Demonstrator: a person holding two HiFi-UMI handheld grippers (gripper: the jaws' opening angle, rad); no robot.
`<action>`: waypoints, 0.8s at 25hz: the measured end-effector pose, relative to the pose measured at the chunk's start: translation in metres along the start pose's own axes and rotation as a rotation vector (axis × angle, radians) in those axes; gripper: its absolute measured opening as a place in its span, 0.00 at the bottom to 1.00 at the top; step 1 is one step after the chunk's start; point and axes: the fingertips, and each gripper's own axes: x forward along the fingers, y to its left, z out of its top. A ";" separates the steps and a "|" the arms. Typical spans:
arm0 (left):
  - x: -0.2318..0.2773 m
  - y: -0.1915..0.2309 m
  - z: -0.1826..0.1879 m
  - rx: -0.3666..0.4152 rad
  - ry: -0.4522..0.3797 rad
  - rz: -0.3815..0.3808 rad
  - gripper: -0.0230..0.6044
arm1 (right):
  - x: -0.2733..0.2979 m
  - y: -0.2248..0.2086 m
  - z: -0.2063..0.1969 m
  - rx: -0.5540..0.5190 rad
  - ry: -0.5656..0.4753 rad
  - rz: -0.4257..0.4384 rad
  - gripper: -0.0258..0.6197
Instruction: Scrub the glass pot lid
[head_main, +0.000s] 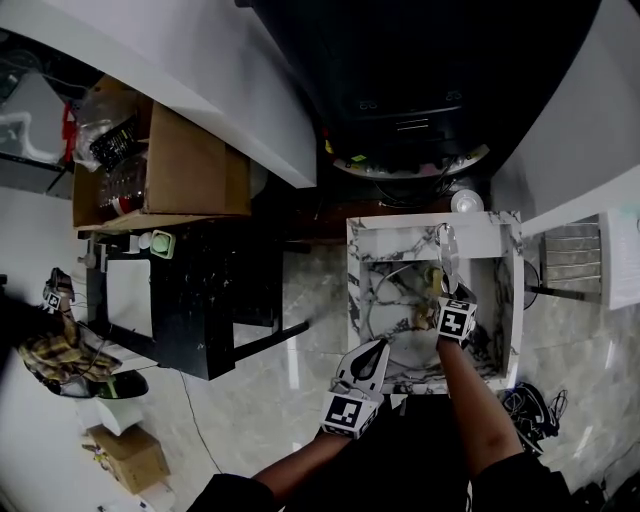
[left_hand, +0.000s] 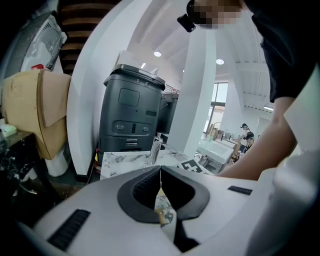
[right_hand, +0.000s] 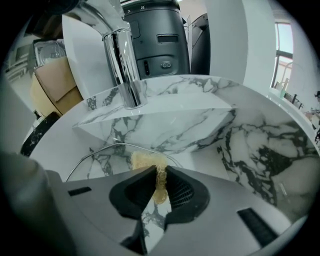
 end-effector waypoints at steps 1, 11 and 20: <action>0.001 -0.005 0.002 0.001 -0.006 -0.003 0.06 | -0.002 -0.003 -0.001 0.004 0.001 -0.001 0.14; -0.005 -0.021 -0.006 0.005 -0.019 0.010 0.06 | -0.012 -0.026 -0.011 -0.068 0.016 -0.020 0.14; -0.013 -0.024 -0.016 -0.011 -0.016 0.018 0.06 | -0.018 -0.032 -0.017 -0.115 0.055 -0.013 0.14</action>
